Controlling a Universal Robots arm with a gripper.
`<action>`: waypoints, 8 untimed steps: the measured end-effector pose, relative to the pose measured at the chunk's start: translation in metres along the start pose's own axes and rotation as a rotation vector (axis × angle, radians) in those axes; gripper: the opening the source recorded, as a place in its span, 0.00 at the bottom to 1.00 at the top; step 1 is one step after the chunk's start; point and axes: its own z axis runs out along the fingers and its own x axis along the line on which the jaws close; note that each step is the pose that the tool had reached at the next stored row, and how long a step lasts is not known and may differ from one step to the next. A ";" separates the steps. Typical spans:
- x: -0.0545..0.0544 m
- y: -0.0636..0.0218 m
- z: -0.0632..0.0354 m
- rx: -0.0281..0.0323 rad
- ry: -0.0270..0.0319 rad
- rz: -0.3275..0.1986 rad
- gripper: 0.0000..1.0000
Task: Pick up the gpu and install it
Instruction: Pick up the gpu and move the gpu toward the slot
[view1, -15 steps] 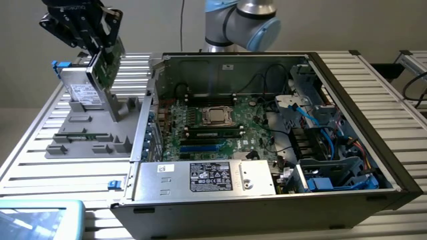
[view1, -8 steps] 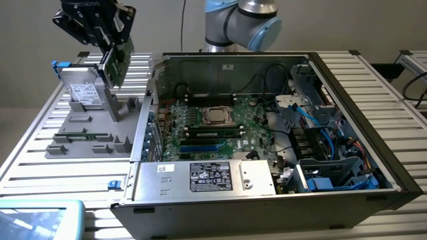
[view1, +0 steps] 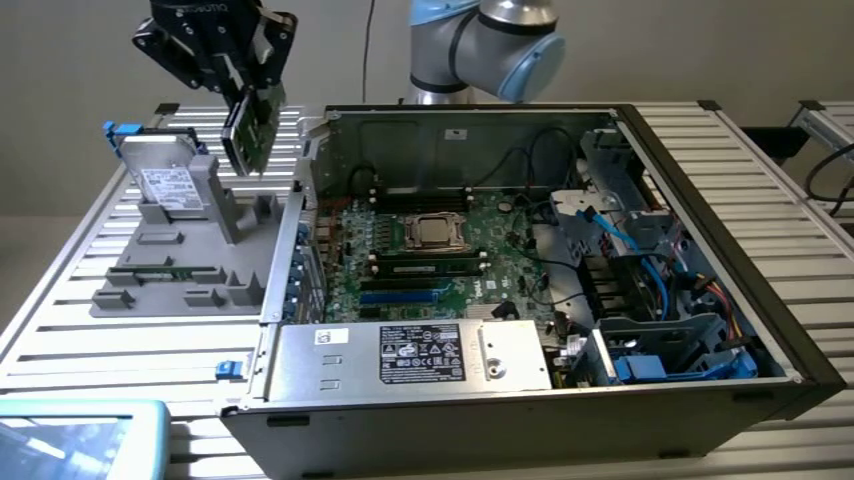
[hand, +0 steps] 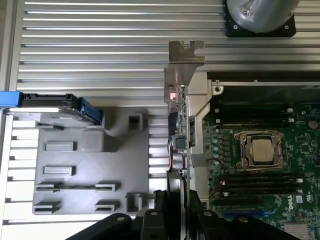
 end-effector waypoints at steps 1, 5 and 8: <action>-0.002 0.0001 0.0002 -0.0001 0.0006 0.000 0.28; -0.010 0.0003 0.0005 0.0005 0.0103 0.002 0.28; -0.017 0.0006 0.0009 0.0009 0.0208 0.003 0.28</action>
